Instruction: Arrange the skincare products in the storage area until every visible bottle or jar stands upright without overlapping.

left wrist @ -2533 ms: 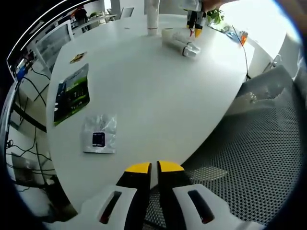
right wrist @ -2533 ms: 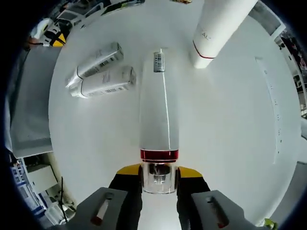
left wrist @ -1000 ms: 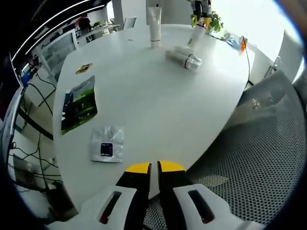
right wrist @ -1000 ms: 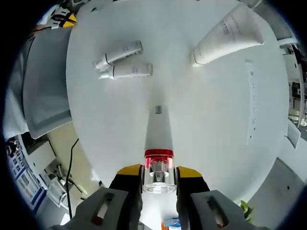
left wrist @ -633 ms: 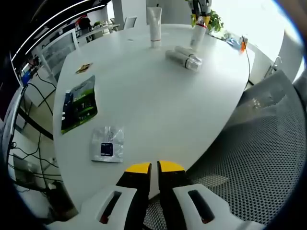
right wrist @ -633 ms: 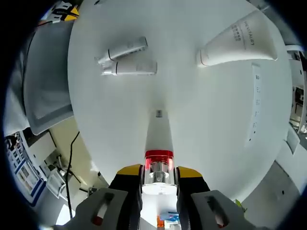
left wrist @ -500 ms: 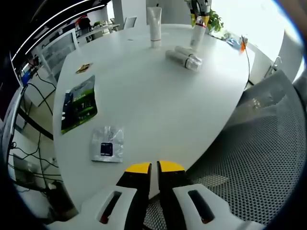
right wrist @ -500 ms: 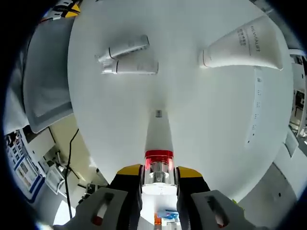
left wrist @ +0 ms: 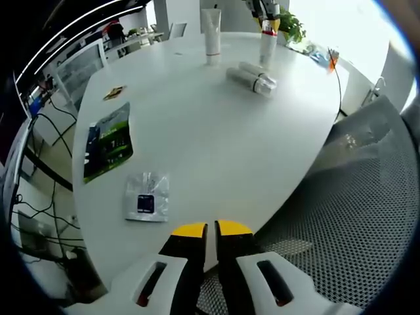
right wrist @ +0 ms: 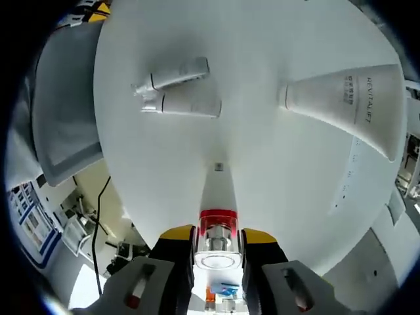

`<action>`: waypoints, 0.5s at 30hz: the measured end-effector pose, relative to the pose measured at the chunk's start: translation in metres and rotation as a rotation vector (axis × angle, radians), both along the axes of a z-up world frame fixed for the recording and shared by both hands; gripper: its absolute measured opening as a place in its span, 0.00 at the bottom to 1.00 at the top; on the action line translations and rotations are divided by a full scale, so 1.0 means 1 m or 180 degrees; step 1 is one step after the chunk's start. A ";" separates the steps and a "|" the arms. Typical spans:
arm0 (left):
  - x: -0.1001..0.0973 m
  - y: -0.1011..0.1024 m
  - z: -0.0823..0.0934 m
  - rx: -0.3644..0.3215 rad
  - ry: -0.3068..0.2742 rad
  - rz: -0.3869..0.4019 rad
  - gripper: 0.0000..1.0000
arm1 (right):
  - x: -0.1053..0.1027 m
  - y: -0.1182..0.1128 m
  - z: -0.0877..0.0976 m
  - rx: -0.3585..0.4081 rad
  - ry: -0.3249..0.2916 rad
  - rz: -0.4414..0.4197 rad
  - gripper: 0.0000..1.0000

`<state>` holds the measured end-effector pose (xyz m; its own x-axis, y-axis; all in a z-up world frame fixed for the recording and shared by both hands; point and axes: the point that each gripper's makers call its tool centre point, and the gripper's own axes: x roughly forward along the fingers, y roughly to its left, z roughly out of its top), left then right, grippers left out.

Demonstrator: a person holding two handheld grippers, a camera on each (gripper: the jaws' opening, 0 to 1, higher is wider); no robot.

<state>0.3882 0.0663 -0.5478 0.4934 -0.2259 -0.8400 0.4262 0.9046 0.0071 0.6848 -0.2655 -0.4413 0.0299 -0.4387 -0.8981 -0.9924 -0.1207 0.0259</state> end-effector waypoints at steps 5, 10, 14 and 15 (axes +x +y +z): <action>0.000 0.000 0.000 0.0002 0.0001 0.0000 0.01 | 0.002 -0.002 0.001 0.0027 0.0022 0.0098 0.23; 0.000 0.000 0.001 0.0004 -0.0003 -0.0008 0.01 | -0.004 -0.001 0.000 0.0045 0.0079 0.0129 0.23; 0.000 -0.001 0.000 0.0000 -0.0007 -0.0014 0.01 | -0.005 0.000 -0.001 0.0083 0.0071 0.0211 0.25; 0.000 -0.001 0.001 0.0004 -0.0008 -0.0024 0.01 | -0.004 0.000 -0.001 0.0095 0.0063 0.0220 0.27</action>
<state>0.3886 0.0649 -0.5472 0.4937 -0.2286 -0.8391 0.4330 0.9014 0.0092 0.6806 -0.2655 -0.4424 0.0412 -0.4092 -0.9115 -0.9809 -0.1900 0.0409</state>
